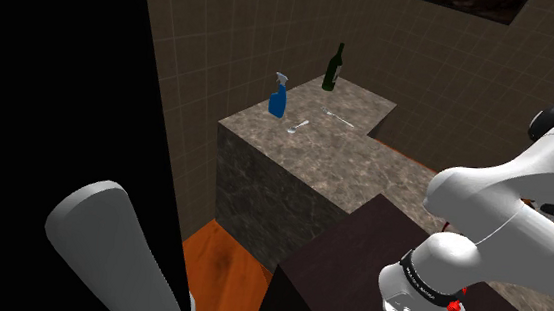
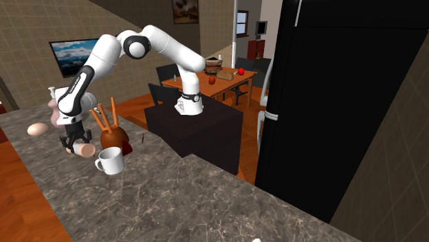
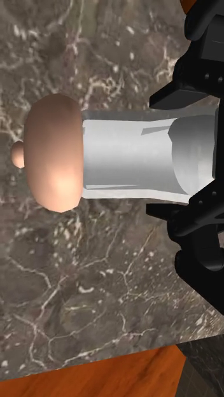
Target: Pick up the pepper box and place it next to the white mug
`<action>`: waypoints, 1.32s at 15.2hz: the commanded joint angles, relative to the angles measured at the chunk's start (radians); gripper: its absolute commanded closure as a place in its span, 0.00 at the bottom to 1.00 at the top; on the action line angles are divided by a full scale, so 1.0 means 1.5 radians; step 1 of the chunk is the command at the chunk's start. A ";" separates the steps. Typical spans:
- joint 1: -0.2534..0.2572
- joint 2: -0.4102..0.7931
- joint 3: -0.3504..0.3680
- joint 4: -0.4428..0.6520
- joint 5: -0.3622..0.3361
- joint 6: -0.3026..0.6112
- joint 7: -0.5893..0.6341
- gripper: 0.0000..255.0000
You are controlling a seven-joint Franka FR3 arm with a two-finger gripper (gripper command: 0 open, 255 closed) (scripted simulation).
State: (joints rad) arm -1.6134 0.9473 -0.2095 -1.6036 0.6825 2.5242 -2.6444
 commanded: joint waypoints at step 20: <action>0.007 -0.075 -0.022 -0.047 -0.017 -0.031 0.006 0.00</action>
State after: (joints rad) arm -1.6028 0.8356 -0.2429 -1.6738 0.6574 2.4776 -2.6361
